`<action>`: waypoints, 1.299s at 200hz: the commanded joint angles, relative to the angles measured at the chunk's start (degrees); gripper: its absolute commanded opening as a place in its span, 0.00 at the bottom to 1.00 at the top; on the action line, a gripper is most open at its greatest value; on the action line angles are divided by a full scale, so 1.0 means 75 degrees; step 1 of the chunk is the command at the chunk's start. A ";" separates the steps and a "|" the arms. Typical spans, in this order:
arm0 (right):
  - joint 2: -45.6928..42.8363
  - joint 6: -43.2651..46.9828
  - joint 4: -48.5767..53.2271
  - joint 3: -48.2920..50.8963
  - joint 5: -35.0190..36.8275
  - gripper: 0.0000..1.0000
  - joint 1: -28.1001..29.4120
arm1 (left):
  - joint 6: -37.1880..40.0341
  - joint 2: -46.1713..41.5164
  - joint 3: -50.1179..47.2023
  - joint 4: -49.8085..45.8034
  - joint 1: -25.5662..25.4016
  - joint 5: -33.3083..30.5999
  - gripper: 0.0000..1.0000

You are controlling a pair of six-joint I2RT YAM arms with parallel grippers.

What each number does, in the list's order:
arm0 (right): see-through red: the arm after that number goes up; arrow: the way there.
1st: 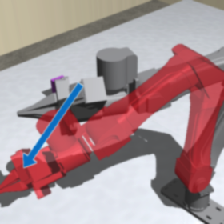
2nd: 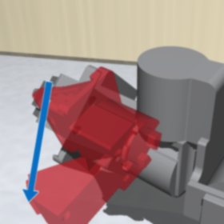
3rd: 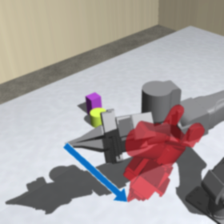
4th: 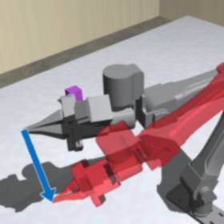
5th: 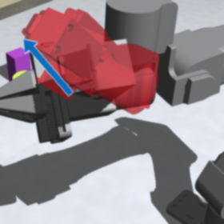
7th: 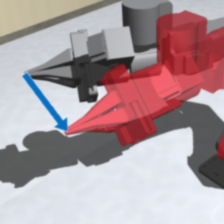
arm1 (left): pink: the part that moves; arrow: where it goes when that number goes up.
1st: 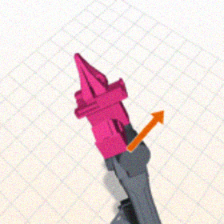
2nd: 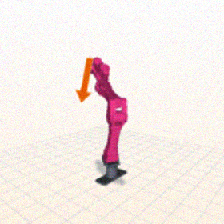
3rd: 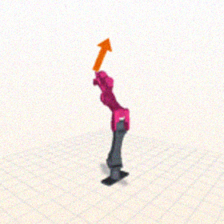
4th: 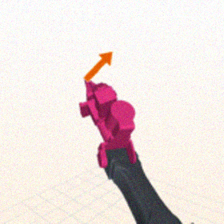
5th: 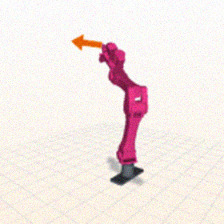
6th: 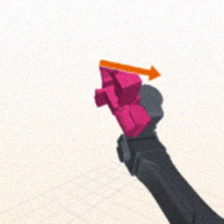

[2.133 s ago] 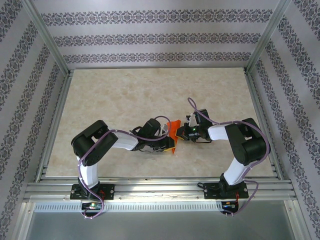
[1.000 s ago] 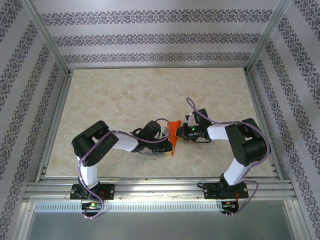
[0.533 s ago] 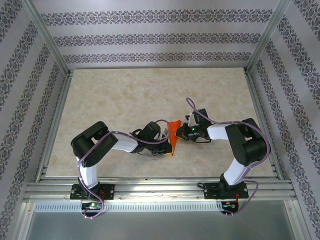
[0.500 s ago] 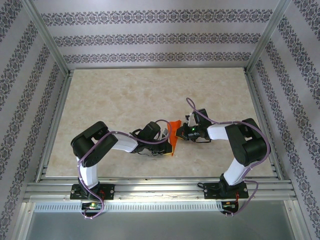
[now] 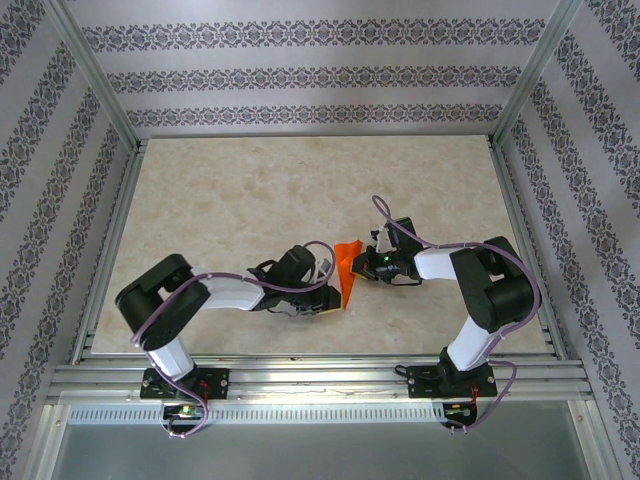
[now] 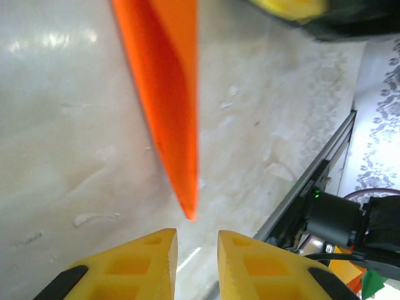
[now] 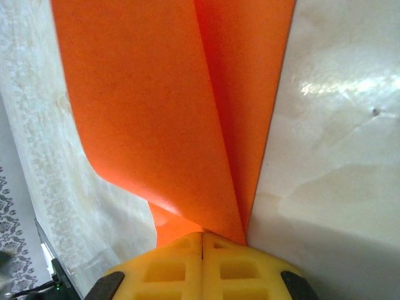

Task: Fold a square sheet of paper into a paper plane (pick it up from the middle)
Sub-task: Fold the wing for the fifth time at the center of the table.

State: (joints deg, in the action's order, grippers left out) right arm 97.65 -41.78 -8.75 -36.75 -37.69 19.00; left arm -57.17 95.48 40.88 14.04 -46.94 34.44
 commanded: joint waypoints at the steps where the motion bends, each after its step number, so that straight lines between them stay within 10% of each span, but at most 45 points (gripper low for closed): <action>1: 0.0306 0.0133 0.0742 0.0154 0.0549 0.02 0.0198 | 0.0231 -0.0489 0.0400 -0.0733 -0.0070 -0.0658 0.23; 99: 0.0246 0.0098 0.0745 0.0201 0.0514 0.02 0.0198 | 0.0393 0.1562 0.2209 -0.0593 -0.0039 -0.0492 0.04; 260: 0.0160 0.0052 0.0757 0.0213 0.0480 0.02 0.0197 | 0.0265 0.2046 0.1090 0.0231 0.0048 -0.0179 0.01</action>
State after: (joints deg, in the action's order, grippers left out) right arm 97.49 -41.78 -8.58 -36.75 -37.50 19.03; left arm -54.43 110.30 52.84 15.07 -46.74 31.48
